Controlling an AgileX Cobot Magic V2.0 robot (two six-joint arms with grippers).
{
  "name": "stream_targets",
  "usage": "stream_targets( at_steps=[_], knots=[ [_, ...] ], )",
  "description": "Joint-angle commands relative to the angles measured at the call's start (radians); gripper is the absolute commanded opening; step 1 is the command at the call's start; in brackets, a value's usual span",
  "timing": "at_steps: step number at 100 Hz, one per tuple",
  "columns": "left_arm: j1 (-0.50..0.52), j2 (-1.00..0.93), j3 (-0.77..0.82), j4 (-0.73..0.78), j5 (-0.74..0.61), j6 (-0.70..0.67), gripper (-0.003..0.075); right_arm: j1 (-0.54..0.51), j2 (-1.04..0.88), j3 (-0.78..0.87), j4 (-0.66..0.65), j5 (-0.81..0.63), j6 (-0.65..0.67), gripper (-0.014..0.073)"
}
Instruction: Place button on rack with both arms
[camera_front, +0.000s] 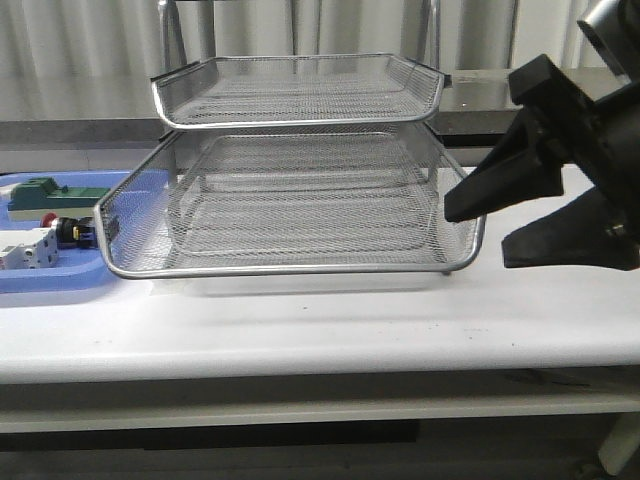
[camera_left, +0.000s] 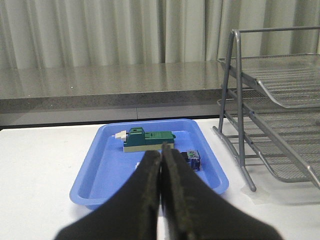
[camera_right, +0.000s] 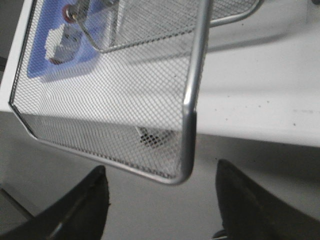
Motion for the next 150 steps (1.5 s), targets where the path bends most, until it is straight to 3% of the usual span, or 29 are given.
stream_targets(
  at_steps=[1,35,57,79,96,115,141,150],
  knots=[
    [-0.006,-0.036,0.047,-0.002,-0.075,-0.008,0.0004,-0.014,-0.082,-0.019,-0.142,0.016,0.118,0.0477],
    [-0.006,-0.036,0.047,-0.002,-0.075,-0.008,0.0004,-0.146,-0.391,-0.028,-0.690,0.026,0.513,0.0476],
    [-0.006,-0.036,0.047,-0.002,-0.075,-0.008,0.0004,-0.185,-0.545,-0.125,-1.016,0.160,0.722,0.0476],
    [-0.006,-0.036,0.047,-0.002,-0.075,-0.008,0.0004,-0.185,-0.655,-0.188,-1.289,0.240,0.948,0.0476],
    [-0.006,-0.036,0.047,-0.002,-0.075,-0.008,0.0004,-0.185,-0.725,-0.198,-1.450,0.263,1.049,0.0449],
    [-0.006,-0.036,0.047,-0.002,-0.075,-0.008,0.0004,-0.185,-0.765,-0.198,-1.478,0.270,1.067,0.0317],
    [-0.006,-0.036,0.047,-0.002,-0.075,-0.008,0.0004,-0.185,-0.768,-0.198,-1.478,0.274,1.067,-0.0070],
    [-0.006,-0.036,0.047,-0.002,-0.075,-0.008,0.0004,-0.185,-0.768,-0.198,-1.478,0.274,1.067,-0.0065]
  ],
)
